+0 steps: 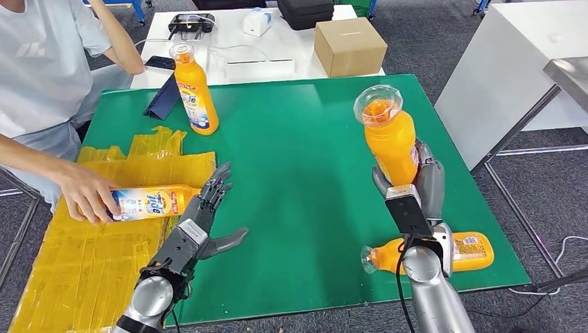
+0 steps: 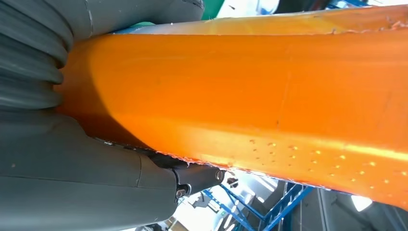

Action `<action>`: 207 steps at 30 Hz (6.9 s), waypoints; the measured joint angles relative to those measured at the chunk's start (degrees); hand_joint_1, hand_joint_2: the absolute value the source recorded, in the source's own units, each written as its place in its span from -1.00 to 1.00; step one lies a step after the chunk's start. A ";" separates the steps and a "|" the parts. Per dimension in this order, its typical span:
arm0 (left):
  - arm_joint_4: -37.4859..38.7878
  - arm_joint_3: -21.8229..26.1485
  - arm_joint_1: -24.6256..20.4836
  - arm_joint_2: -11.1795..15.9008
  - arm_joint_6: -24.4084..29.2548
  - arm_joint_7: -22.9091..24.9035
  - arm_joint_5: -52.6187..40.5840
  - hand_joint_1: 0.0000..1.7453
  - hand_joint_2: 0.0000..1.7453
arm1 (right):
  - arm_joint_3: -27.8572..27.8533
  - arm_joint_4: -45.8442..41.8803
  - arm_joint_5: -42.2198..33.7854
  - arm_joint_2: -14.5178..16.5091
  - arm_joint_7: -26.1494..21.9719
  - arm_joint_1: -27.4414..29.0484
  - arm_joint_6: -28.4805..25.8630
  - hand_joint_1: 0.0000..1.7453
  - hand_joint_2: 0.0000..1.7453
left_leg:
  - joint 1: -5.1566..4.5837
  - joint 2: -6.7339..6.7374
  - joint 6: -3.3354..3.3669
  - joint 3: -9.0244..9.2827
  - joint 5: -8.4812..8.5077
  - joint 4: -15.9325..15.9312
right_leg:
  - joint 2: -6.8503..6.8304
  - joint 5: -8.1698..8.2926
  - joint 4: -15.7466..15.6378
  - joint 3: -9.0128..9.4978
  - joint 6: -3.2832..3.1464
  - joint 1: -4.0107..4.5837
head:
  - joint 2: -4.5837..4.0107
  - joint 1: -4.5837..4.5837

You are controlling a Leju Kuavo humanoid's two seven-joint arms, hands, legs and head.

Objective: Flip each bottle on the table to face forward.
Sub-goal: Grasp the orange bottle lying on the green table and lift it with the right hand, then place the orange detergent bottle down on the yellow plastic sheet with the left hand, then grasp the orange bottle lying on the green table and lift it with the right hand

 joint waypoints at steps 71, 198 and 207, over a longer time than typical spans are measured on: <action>3.54 -4.66 -7.62 -0.96 1.62 -0.27 8.99 1.00 1.00 | 28.39 21.93 -9.39 10.88 -0.65 -7.49 16.29 -1.00 1.00 | 0.11 0.12 -0.05 -0.03 0.01 0.00 | 0.03 0.00 0.04 -0.10 -0.04 0.09 | 0.00 0.01; -9.48 12.93 4.28 2.25 9.24 -2.21 -7.61 -1.00 1.00 | -8.27 -5.45 29.38 -19.31 14.23 24.78 15.06 -1.00 1.00 | 0.06 0.12 -0.17 -0.19 -0.10 0.00 | 0.07 0.00 0.01 -0.30 -0.06 0.05 | 0.00 -0.01; -8.82 11.63 2.89 2.25 9.01 -1.88 -7.09 -1.00 1.00 | -11.99 3.02 37.32 -19.49 17.46 21.52 17.46 -1.00 1.00 | 0.06 0.14 -0.15 -0.17 -0.09 0.00 | 0.07 0.00 0.01 -0.29 -0.05 0.06 | 0.00 -0.02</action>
